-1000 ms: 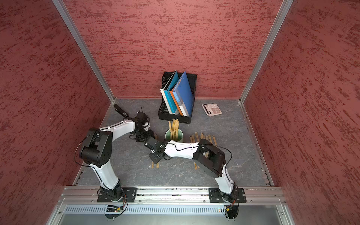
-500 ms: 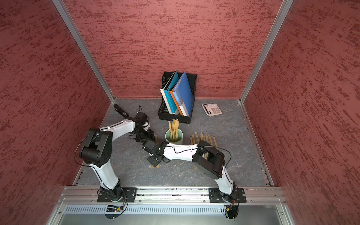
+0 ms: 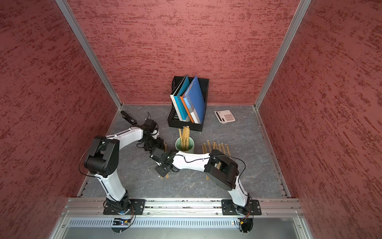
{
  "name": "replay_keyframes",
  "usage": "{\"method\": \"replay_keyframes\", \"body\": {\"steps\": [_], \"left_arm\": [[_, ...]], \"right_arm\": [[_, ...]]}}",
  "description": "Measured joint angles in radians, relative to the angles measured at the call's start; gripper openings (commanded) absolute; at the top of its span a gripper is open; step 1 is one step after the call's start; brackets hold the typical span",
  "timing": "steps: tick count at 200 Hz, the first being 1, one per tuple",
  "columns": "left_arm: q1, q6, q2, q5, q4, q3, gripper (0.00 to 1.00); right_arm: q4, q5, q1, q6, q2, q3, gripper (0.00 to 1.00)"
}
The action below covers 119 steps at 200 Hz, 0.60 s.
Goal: Take the straws out of the storage container
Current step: Place the straw at the center of the board.
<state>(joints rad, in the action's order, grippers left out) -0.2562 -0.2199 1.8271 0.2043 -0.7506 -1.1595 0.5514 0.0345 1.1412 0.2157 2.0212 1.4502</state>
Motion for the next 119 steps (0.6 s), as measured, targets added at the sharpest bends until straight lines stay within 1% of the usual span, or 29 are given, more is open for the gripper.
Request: {"method": "replay_keyframes", "body": {"steps": [56, 119], "left_arm": [[0.000, 0.000, 0.000, 0.000, 0.000, 0.000, 0.78], [0.000, 0.000, 0.000, -0.001, -0.003, -0.002, 0.78]], "right_arm": [[0.006, 0.018, 0.003, 0.000, 0.052, 0.015, 0.00], [0.020, 0.024, 0.003, 0.000, 0.059, 0.031, 0.00]]}}
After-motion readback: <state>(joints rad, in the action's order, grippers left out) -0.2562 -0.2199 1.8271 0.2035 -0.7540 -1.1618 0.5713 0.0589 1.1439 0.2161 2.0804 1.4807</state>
